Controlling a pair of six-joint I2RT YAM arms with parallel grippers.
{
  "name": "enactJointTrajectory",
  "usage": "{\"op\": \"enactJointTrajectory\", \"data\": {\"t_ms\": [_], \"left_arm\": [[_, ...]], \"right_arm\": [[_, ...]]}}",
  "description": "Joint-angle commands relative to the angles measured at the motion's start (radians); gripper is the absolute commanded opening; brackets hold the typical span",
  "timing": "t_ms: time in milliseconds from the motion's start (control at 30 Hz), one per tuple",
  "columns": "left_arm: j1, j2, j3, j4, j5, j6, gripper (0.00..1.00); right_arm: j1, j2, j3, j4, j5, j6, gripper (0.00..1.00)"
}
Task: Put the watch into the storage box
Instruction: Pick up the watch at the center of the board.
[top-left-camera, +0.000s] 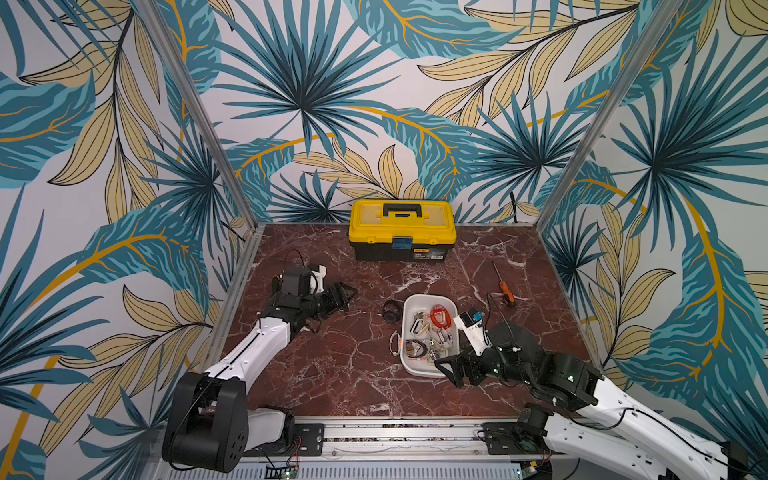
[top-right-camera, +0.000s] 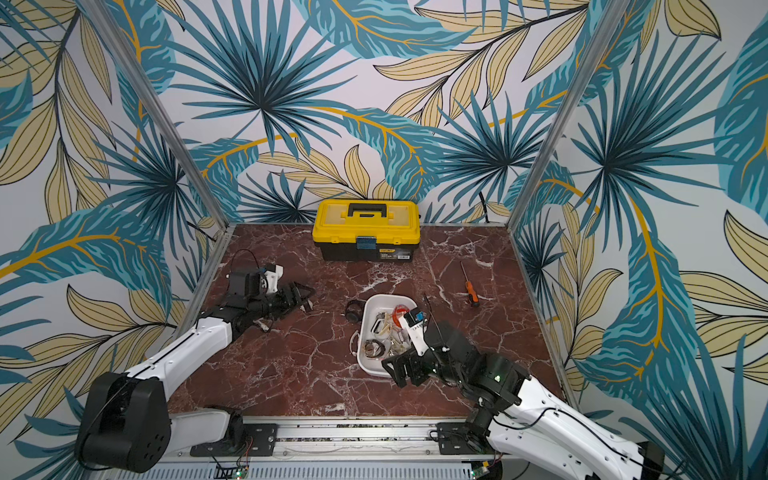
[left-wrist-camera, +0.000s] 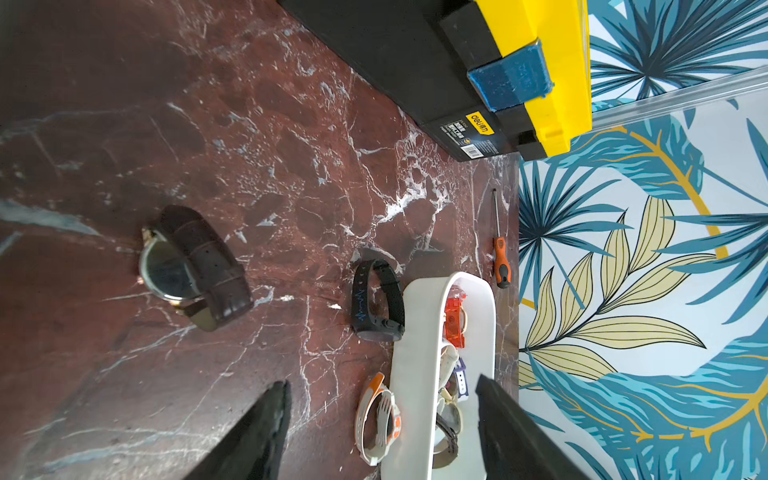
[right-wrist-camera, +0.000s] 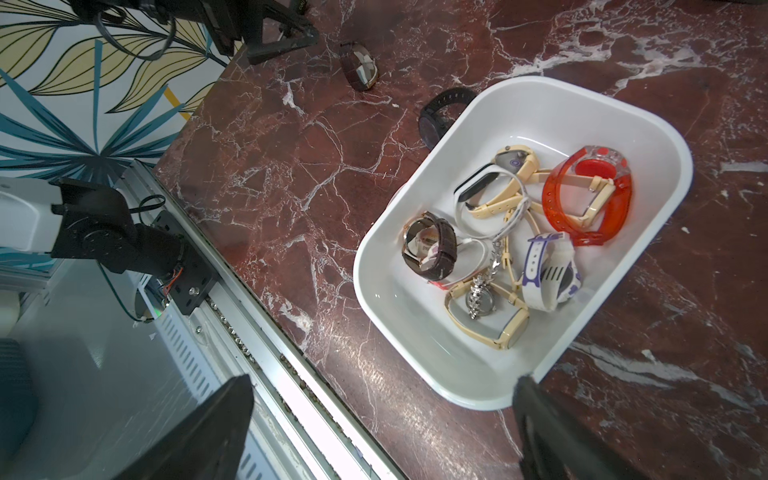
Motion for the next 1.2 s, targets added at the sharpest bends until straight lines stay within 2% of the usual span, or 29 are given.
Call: {"op": "enactJointTrajectory", "data": {"t_ms": [0, 400, 667, 967, 1167], "left_arm": [[0.021, -0.008, -0.035, 0.047, 0.018, 0.001, 0.73], [0.023, -0.006, -0.028, -0.082, -0.118, 0.072, 0.64], [0.024, 0.063, -0.036, -0.016, -0.128, 0.062, 0.63], [0.022, 0.158, 0.005, 0.009, -0.145, 0.072, 0.59], [0.023, 0.186, 0.014, 0.043, -0.156, 0.065, 0.54]], "right_arm": [[-0.001, -0.023, -0.020, -0.009, -0.037, -0.013, 1.00], [0.002, -0.020, -0.014, 0.015, -0.012, -0.033, 1.00], [0.020, 0.037, 0.011, 0.048, 0.021, -0.062, 1.00], [0.065, 0.141, 0.059, 0.113, 0.170, -0.142, 1.00], [0.064, 0.227, 0.084, 0.175, 0.172, -0.170, 1.00]]}}
